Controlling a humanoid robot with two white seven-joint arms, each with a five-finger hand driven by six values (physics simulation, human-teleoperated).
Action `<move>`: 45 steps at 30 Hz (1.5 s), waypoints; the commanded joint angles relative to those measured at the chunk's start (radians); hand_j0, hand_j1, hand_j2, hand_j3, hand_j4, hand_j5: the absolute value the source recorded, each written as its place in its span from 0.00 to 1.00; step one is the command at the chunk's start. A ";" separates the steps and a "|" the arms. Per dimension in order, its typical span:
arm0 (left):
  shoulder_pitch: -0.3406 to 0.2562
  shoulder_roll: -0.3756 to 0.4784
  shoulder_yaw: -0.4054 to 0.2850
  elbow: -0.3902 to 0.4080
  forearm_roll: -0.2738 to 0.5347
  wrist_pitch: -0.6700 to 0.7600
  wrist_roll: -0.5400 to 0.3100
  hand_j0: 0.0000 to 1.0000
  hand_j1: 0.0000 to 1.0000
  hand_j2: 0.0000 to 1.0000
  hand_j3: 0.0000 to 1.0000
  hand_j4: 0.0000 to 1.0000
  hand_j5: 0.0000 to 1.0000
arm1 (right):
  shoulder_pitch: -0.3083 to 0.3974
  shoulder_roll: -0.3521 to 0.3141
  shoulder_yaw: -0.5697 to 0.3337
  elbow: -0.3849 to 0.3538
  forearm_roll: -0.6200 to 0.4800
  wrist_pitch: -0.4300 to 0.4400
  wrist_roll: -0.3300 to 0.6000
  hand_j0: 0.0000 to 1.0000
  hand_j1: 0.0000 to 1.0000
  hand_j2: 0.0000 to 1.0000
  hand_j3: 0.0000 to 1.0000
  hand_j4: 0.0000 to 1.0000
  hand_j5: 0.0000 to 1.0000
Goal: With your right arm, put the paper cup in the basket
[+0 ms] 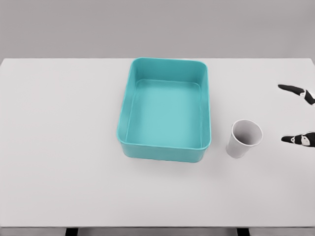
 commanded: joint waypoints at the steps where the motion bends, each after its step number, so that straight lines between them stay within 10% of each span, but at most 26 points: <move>1: 0.000 0.000 0.000 0.000 0.000 0.000 0.000 1.00 1.00 1.00 1.00 1.00 1.00 | 0.002 0.036 -0.007 0.002 -0.038 0.001 0.000 1.00 1.00 1.00 1.00 1.00 1.00; 14: 0.000 0.000 0.000 0.000 0.000 0.000 0.000 1.00 1.00 1.00 1.00 1.00 1.00 | 0.081 0.171 0.079 0.120 -0.135 0.019 0.000 1.00 1.00 1.00 1.00 1.00 1.00; 29: 0.000 0.000 0.000 0.000 0.000 0.000 0.000 1.00 1.00 1.00 1.00 1.00 1.00 | -0.069 0.213 0.225 0.325 -0.133 0.143 0.000 1.00 1.00 1.00 1.00 1.00 1.00; 45: 0.000 0.000 0.000 0.000 0.001 0.000 0.000 1.00 1.00 1.00 1.00 1.00 1.00 | -0.071 0.216 0.232 0.313 -0.133 0.145 0.000 1.00 1.00 1.00 1.00 1.00 1.00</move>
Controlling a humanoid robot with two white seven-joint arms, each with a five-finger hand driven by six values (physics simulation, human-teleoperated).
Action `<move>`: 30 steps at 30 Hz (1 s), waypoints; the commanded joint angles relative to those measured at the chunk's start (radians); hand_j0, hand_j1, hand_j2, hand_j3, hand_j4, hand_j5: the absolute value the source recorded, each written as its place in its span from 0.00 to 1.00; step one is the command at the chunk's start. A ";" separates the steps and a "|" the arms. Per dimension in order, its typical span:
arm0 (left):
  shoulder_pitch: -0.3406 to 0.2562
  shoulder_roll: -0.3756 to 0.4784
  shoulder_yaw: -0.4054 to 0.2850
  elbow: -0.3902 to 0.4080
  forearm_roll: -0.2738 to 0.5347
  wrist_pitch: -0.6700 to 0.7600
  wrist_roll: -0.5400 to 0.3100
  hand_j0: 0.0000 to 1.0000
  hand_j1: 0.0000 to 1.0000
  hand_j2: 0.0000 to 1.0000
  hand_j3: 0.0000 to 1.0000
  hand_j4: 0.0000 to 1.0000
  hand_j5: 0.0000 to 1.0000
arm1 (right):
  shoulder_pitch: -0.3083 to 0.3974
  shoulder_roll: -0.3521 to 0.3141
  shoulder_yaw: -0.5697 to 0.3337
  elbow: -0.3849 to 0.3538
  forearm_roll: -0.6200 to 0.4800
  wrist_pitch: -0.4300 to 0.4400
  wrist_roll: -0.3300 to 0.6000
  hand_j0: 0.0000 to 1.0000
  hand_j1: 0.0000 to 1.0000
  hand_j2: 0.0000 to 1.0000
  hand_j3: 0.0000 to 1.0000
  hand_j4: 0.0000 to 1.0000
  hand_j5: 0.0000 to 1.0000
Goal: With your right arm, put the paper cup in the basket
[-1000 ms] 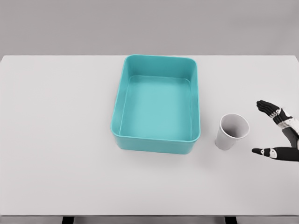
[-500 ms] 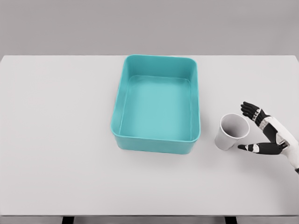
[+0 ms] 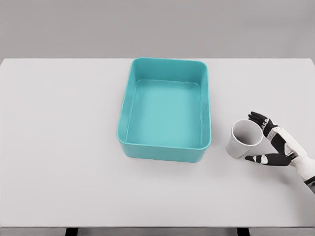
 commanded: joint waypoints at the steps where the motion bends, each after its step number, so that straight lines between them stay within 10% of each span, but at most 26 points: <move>1: 0.000 0.000 0.000 0.000 -0.001 0.000 0.000 1.00 1.00 1.00 1.00 1.00 1.00 | 0.000 0.000 0.004 -0.005 -0.007 0.001 0.000 1.00 1.00 1.00 1.00 1.00 1.00; 30: 0.000 0.000 0.000 0.000 -0.001 0.000 0.000 1.00 1.00 1.00 1.00 1.00 1.00 | -0.031 0.040 0.056 -0.004 0.001 0.021 0.000 1.00 1.00 1.00 1.00 1.00 1.00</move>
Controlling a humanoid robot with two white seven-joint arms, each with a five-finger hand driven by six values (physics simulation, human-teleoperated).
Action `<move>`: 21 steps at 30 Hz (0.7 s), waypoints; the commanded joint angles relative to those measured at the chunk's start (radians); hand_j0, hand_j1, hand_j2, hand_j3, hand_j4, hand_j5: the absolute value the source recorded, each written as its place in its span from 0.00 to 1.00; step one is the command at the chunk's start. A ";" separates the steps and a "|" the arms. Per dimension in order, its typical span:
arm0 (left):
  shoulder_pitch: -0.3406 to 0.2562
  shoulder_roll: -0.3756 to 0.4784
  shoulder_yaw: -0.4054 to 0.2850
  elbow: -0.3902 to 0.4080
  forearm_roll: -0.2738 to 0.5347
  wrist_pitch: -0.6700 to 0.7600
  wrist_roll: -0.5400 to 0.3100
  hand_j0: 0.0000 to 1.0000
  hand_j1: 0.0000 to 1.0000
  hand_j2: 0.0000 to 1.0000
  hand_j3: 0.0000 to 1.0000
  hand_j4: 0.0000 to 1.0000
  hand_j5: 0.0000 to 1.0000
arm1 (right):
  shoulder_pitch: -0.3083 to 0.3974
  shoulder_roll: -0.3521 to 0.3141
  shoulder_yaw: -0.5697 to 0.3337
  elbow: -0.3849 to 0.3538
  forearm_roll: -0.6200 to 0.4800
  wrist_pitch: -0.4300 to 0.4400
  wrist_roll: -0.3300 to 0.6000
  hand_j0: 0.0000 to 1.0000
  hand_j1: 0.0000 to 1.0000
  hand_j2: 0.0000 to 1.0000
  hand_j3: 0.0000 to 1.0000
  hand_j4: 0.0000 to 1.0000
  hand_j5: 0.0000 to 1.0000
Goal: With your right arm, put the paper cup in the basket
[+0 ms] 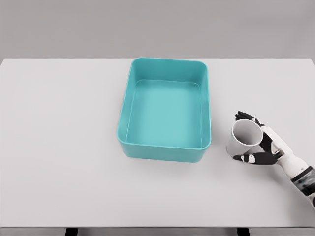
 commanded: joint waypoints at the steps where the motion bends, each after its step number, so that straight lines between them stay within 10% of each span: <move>1: 0.000 0.000 0.000 0.000 -0.001 0.000 0.000 1.00 1.00 1.00 1.00 1.00 1.00 | -0.002 -0.001 0.002 -0.001 -0.002 0.001 0.000 1.00 1.00 1.00 1.00 1.00 1.00; 21: 0.000 0.000 0.000 0.000 -0.001 0.000 0.000 1.00 1.00 1.00 1.00 1.00 1.00 | -0.031 -0.013 0.010 -0.020 0.002 0.012 0.000 0.60 0.60 0.60 0.60 0.60 0.60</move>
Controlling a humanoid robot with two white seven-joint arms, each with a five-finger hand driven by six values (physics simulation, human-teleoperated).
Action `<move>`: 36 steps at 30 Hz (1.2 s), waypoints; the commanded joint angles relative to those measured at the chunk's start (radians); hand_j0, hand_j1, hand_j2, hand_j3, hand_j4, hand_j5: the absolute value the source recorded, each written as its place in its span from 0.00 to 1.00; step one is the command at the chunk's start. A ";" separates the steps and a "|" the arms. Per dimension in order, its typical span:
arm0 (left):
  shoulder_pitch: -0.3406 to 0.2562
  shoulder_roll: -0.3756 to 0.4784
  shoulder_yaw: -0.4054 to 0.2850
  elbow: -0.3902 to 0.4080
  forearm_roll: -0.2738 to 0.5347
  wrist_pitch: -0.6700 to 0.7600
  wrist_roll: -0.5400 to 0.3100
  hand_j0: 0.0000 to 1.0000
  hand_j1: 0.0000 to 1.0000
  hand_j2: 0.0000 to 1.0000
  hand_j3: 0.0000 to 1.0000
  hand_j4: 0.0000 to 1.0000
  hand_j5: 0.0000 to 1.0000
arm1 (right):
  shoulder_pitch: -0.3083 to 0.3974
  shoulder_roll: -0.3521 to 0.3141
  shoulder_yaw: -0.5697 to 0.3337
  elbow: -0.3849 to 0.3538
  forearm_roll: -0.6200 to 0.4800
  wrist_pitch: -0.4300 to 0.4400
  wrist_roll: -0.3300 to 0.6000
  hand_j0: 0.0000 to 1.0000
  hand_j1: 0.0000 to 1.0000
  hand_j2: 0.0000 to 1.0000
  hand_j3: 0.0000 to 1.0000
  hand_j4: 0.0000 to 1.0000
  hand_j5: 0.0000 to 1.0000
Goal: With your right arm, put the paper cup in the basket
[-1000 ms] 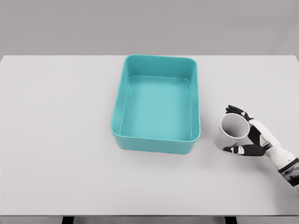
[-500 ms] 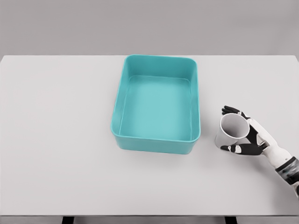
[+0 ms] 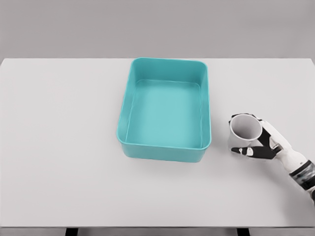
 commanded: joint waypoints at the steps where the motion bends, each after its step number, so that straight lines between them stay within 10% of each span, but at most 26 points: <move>1: 0.000 0.000 0.000 0.000 0.001 0.000 0.000 1.00 1.00 1.00 1.00 1.00 1.00 | 0.000 -0.006 -0.004 -0.006 -0.007 0.009 0.000 0.60 0.60 0.60 0.60 0.60 0.60; 36: 0.000 0.000 0.000 0.000 -0.001 0.000 0.000 1.00 1.00 1.00 1.00 1.00 1.00 | -0.236 0.049 0.021 -0.034 0.018 0.091 0.000 0.54 0.54 0.54 0.54 0.54 0.54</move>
